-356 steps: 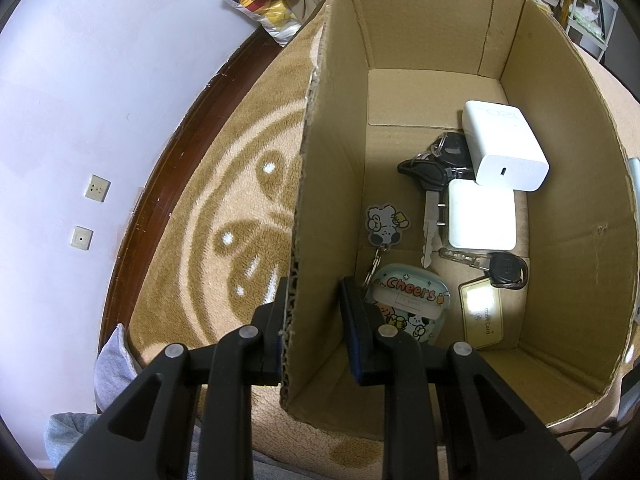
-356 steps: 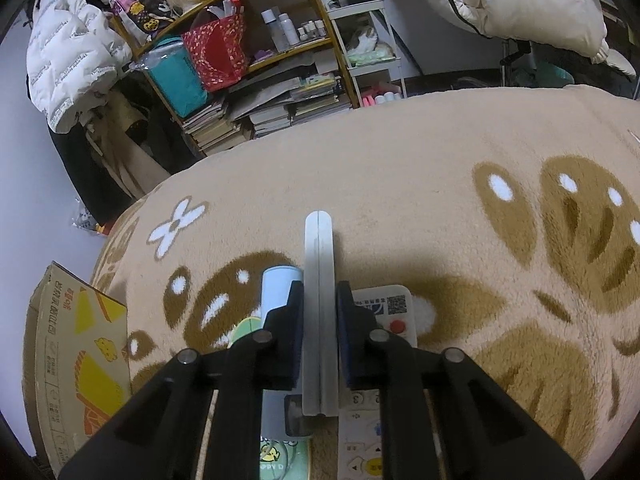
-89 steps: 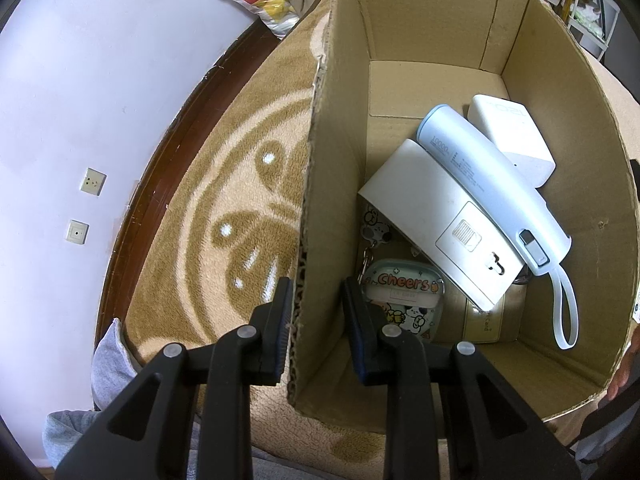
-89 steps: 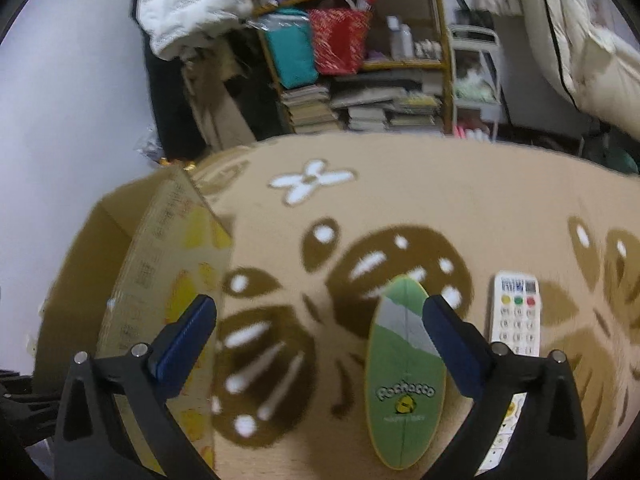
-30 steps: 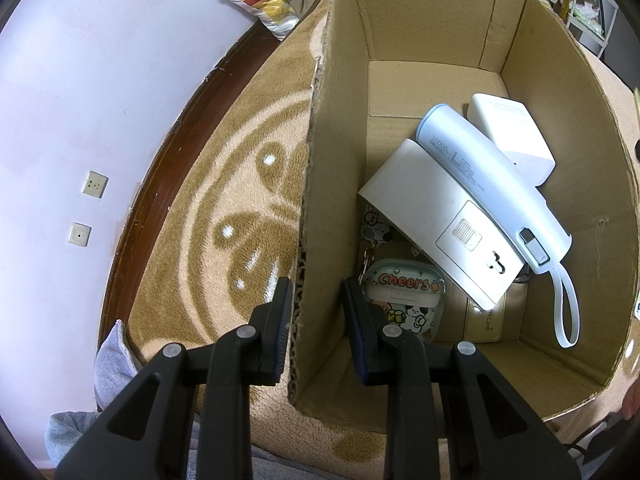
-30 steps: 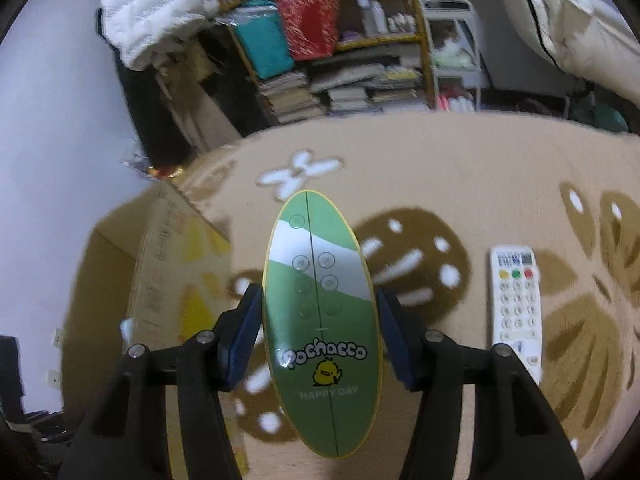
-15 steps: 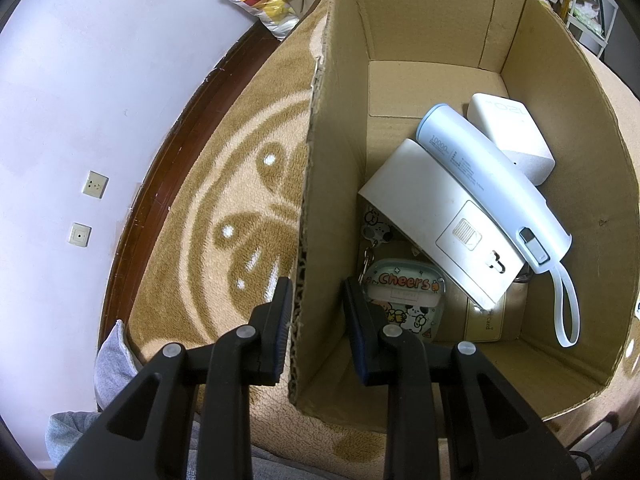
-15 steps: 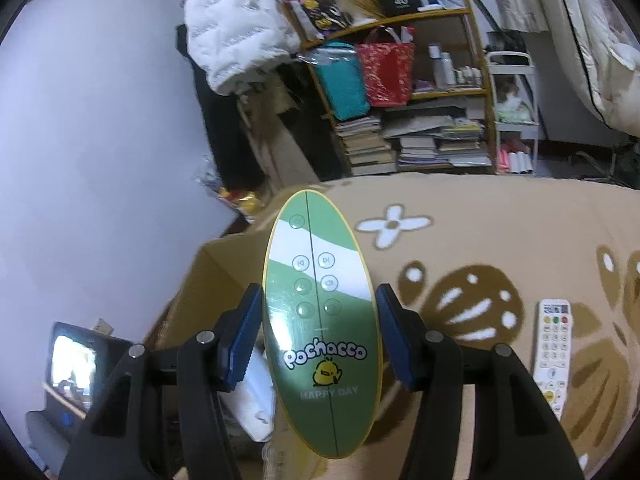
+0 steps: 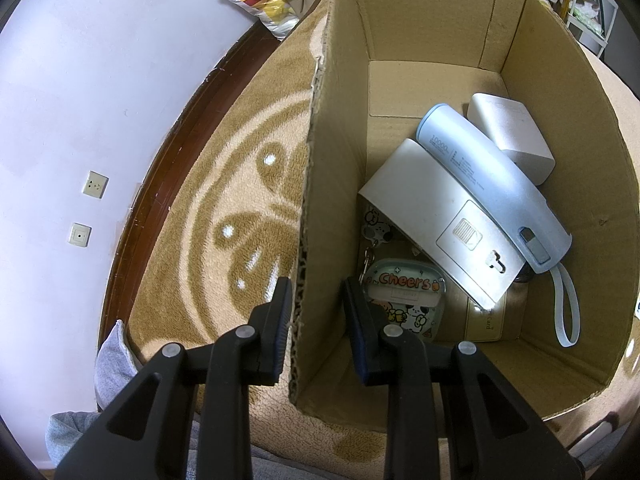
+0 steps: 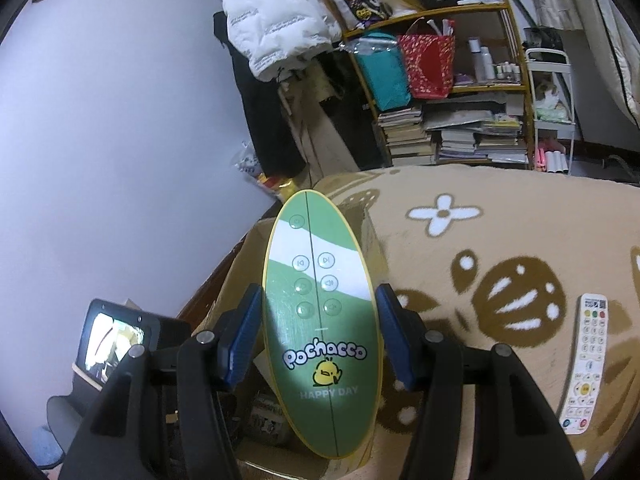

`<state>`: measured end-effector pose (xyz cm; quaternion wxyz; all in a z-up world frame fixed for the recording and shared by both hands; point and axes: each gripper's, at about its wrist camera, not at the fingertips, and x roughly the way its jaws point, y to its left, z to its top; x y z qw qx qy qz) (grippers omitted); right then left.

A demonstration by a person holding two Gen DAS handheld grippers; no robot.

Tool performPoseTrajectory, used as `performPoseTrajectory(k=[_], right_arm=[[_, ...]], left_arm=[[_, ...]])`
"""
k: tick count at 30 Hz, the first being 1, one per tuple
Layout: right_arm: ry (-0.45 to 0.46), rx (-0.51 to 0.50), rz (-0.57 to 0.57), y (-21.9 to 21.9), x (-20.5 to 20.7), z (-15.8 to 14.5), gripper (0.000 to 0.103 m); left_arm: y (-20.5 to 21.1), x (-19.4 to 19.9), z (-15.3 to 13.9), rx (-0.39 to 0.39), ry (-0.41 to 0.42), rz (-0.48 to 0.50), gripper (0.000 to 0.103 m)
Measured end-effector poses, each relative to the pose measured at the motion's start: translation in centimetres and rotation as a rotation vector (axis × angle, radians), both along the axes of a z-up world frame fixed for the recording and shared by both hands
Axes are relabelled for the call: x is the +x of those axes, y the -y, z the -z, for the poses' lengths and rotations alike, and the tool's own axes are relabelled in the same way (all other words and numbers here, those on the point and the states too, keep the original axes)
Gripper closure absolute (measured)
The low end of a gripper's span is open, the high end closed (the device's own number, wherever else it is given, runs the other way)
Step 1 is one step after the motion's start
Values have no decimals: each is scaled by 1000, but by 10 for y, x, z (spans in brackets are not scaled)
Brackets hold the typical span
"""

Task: Organize rigid objects
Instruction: 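Carry the Pochacco card into the box with the right gripper and release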

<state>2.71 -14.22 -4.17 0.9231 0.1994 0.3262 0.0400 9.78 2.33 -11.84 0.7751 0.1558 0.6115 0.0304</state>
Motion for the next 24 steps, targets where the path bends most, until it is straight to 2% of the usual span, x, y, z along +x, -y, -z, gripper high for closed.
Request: performPoseTrajectory(k=[24], right_arm=[[-69, 2, -43, -13, 7, 22, 43]], left_arm=[[-1, 0, -1, 3, 0, 2, 75]])
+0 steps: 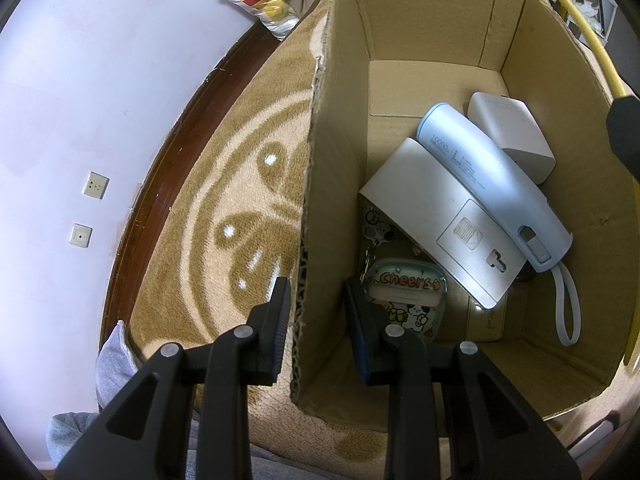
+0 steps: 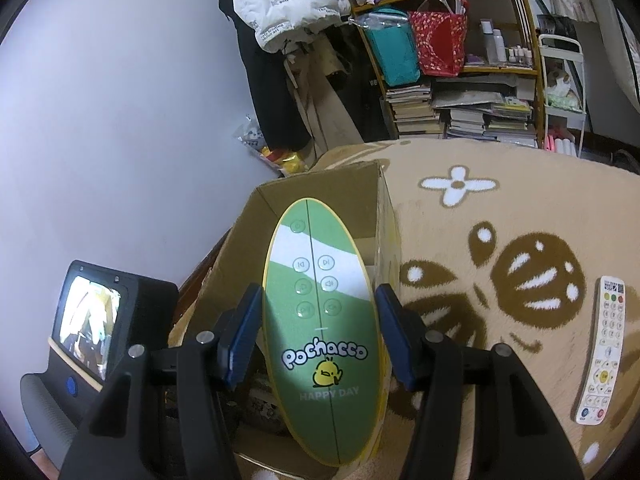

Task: Organize rigid objects
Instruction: 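Carry the Pochacco card into the box with the right gripper and release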

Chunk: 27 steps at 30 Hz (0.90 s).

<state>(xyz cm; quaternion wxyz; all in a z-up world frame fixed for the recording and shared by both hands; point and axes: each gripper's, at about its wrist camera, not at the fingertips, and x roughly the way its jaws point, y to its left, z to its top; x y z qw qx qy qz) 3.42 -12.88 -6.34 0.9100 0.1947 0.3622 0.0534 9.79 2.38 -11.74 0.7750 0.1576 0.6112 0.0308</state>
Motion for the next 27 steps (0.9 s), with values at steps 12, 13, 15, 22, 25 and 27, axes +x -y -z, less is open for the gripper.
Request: performPoseTrajectory(k=[12, 13, 15, 22, 25, 27], right_arm=[[-8, -19, 2, 1, 1, 4, 42], [-10, -18, 2, 2, 1, 4, 42], [-15, -17, 8, 3, 0, 5, 42], [3, -49, 53, 14, -7, -6, 42], [6, -64, 94, 26, -13, -8, 36], [0, -63, 125, 34, -17, -7, 33]], left_arm=[[-2, 0, -1, 1, 1, 0, 75], [-1, 0, 0, 1, 0, 1, 75], [-2, 0, -1, 0, 2, 2, 76], [-3, -3, -4, -5, 11, 9, 78], [-2, -4, -4, -5, 14, 10, 79], [-1, -4, -4, -2, 16, 10, 78]])
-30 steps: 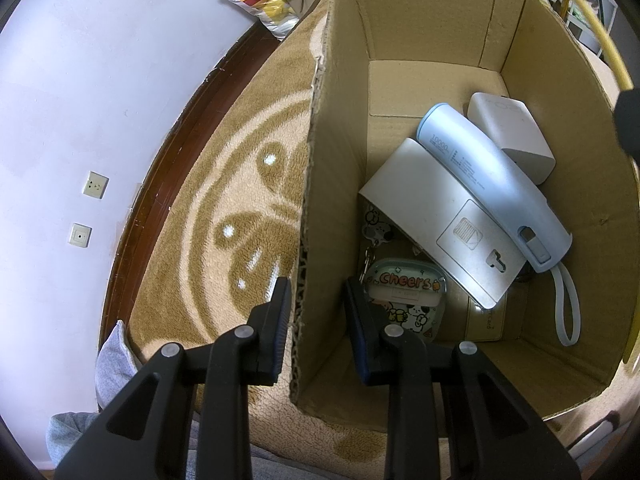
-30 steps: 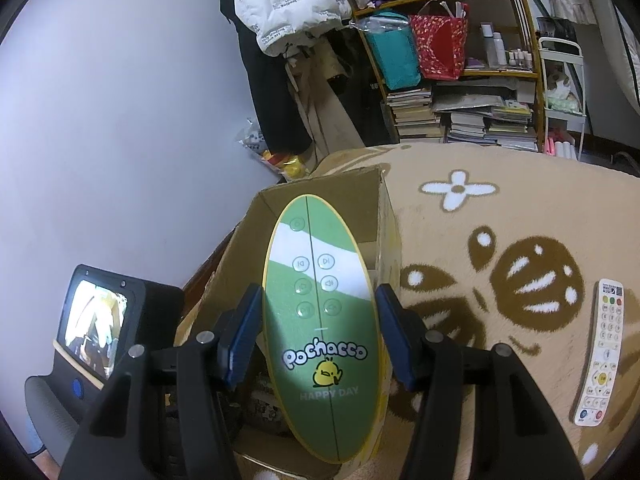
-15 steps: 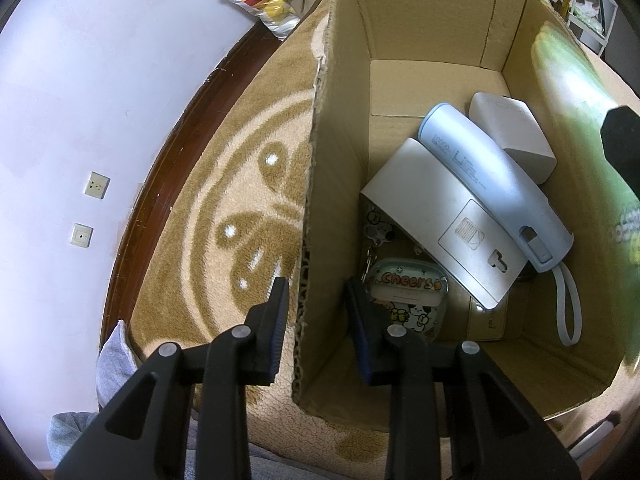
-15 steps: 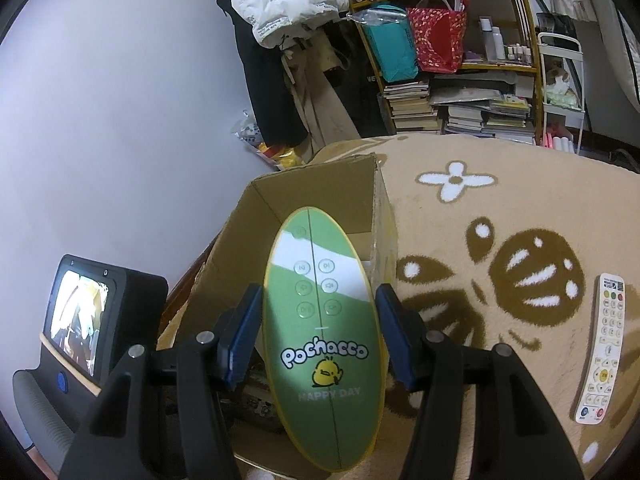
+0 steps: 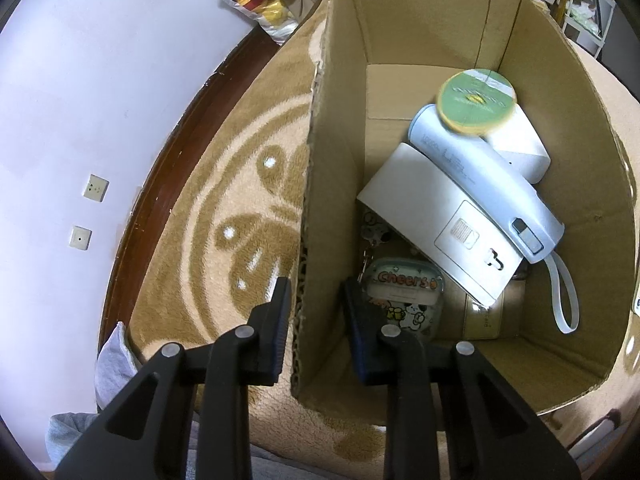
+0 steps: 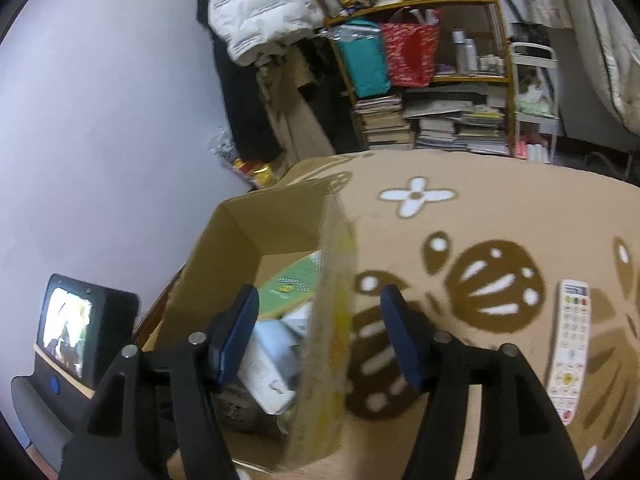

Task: Organize rigid objects
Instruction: 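Carry the Pochacco card into the box with the right gripper and release, then move the right gripper to the white remote and grasp it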

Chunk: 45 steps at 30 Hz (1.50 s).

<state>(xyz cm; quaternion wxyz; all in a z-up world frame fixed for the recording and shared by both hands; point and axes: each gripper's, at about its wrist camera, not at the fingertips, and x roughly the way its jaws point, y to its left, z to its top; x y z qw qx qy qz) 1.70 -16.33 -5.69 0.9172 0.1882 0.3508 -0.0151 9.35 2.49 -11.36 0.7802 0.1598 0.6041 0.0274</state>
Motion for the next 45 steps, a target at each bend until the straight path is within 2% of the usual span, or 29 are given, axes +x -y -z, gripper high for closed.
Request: performPoseTrajectory(k=[2, 5, 9, 10, 16, 23, 26, 30, 32, 34, 36, 39, 43, 45], right_arm=[[-17, 9, 37, 13, -5, 4, 21], [-51, 16, 84, 33, -8, 10, 15], [-75, -41, 171, 57, -12, 11, 7], [-78, -52, 190, 62, -13, 12, 0], [-149, -138, 298, 89, -21, 29, 0], [-227, -105, 398, 124, -28, 57, 0], [-254, -121, 424, 129, -31, 65, 0], [-296, -139, 429, 131, -28, 76, 7], [-332, -128, 414, 132, -25, 84, 16], [-360, -123, 404, 131, -24, 92, 21], [-388, -117, 398, 130, -22, 99, 23], [-404, -110, 403, 131, -22, 103, 27], [-412, -95, 429, 136, -26, 105, 40], [-411, -81, 435, 140, -28, 105, 42]], left_arm=[[2, -1, -1, 8, 6, 2, 78], [3, -2, -3, 15, 16, 7, 77], [2, -2, -3, 5, 14, 2, 77], [2, -1, -3, 3, 13, 2, 77], [2, -2, -2, -5, 13, 14, 80], [2, -3, -3, -9, 17, 17, 80], [2, -3, -3, -9, 16, 16, 80], [2, -3, -3, -10, 15, 15, 79], [2, -3, -3, -6, 17, 14, 79], [2, -3, -2, -4, 17, 15, 78], [2, -2, -1, -3, 17, 15, 79], [2, -2, -1, -5, 17, 15, 79], [2, -2, -2, -7, 17, 16, 81], [2, -2, -1, -8, 17, 17, 81]])
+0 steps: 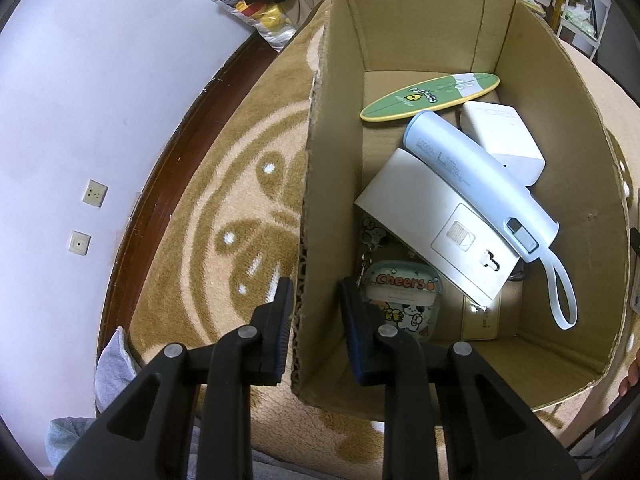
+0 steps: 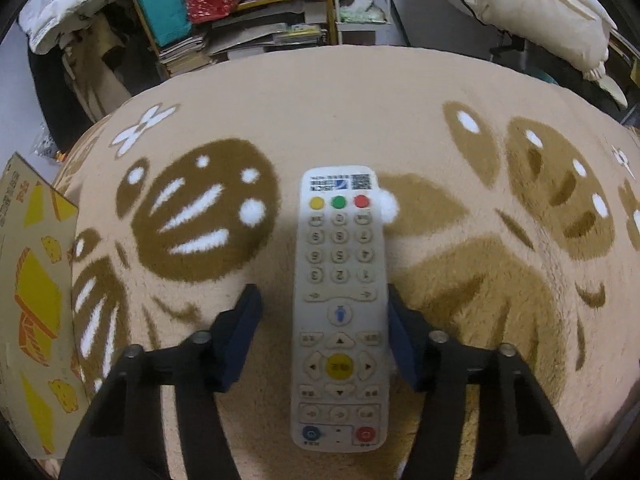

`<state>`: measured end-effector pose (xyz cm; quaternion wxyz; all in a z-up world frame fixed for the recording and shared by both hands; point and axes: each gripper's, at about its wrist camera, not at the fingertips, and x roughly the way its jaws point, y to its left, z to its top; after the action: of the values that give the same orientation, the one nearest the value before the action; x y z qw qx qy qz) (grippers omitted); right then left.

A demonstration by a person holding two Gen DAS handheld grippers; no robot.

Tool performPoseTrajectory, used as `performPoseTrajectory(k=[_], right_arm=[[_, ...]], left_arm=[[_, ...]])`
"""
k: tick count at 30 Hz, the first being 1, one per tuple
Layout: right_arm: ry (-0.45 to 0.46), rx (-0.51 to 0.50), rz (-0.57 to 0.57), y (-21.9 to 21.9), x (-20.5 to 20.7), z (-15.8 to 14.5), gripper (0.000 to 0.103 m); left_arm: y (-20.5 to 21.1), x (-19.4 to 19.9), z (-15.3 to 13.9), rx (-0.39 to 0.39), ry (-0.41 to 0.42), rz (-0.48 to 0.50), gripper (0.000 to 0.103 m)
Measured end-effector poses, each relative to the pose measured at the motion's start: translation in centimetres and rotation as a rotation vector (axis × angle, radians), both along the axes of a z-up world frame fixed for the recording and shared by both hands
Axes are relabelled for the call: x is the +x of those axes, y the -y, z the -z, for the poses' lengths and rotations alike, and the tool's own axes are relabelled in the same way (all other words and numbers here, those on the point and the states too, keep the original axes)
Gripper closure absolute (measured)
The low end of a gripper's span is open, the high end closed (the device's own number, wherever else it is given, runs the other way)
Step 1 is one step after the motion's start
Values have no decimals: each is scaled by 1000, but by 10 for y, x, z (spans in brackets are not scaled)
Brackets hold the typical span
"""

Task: Organize rigid objects
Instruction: 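Move the right gripper to the white remote and grasp it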

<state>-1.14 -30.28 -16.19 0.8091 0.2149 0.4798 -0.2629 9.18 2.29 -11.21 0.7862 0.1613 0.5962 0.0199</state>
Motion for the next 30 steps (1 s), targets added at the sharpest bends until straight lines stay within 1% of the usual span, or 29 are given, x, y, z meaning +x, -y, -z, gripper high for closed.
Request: performPoseTrajectory(k=[4, 6, 7, 8, 15, 19, 21, 26, 30], right_arm=[[-1, -6, 2, 0, -2, 0, 47], [2, -10, 2, -1, -3, -1, 51], [4, -16, 8, -1, -4, -2, 56], [6, -17, 10, 0, -5, -3, 58], [16, -21, 17, -1, -5, -6, 59], [58, 14, 9, -2, -5, -12, 59], [88, 30, -10, -6, -4, -18, 60], [120, 34, -92, -24, 1, -29, 61], [158, 18, -134, -39, 4, -42, 61]], left_arm=[[0, 0, 0, -1, 0, -1, 81], [0, 0, 0, -1, 0, -1, 80], [0, 0, 0, -1, 0, -1, 80], [0, 0, 0, -1, 0, -1, 80], [0, 1, 0, 0, -1, -2, 80], [0, 0, 0, 1, -1, -3, 80], [0, 1, 0, 2, 0, -2, 80], [-1, 0, 0, 3, 0, -2, 80], [-1, 0, 0, 2, 0, -2, 80]])
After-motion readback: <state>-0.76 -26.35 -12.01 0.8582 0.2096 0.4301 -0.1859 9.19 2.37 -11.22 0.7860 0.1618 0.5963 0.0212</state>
